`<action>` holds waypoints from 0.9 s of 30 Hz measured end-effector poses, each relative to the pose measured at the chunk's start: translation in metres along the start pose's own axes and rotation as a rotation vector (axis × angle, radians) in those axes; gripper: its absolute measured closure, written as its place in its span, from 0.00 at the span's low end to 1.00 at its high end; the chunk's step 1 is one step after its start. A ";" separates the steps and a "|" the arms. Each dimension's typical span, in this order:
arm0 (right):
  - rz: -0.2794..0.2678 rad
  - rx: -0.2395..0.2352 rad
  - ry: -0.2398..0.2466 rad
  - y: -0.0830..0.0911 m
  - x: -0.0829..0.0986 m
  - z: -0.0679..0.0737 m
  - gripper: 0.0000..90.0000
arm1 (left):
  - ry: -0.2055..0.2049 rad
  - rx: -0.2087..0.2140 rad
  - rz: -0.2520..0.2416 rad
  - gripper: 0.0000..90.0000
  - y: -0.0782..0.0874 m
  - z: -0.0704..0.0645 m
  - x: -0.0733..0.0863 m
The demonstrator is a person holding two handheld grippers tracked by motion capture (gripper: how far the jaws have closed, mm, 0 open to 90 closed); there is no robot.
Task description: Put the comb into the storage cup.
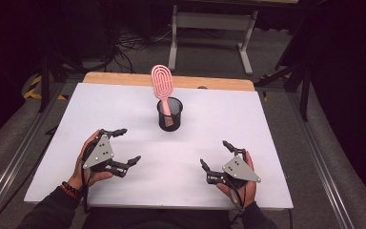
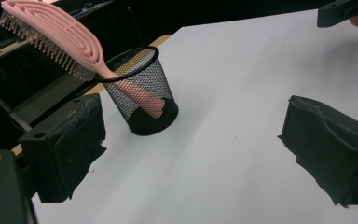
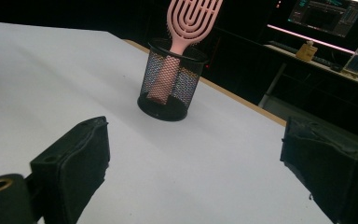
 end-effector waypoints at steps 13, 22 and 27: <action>0.007 0.006 -0.004 0.005 0.004 -0.002 0.09 | 0.013 -0.031 0.023 0.07 0.008 0.004 0.017; 0.011 0.017 -0.011 0.009 0.007 -0.006 0.09 | 0.030 -0.042 0.040 0.07 0.016 0.006 0.031; 0.012 0.022 -0.014 0.009 0.008 -0.007 0.09 | 0.048 -0.054 0.051 0.07 0.020 0.008 0.040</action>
Point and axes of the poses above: each handheld gripper's, and its own axes: y roughly backward along the jaws, x roughly out of its underside, z roughly to its left, the point moved 9 cm from there along -y, roughly forward along the jaws, and after that the axes turned 12 degrees about z, right-handed, at the moved point
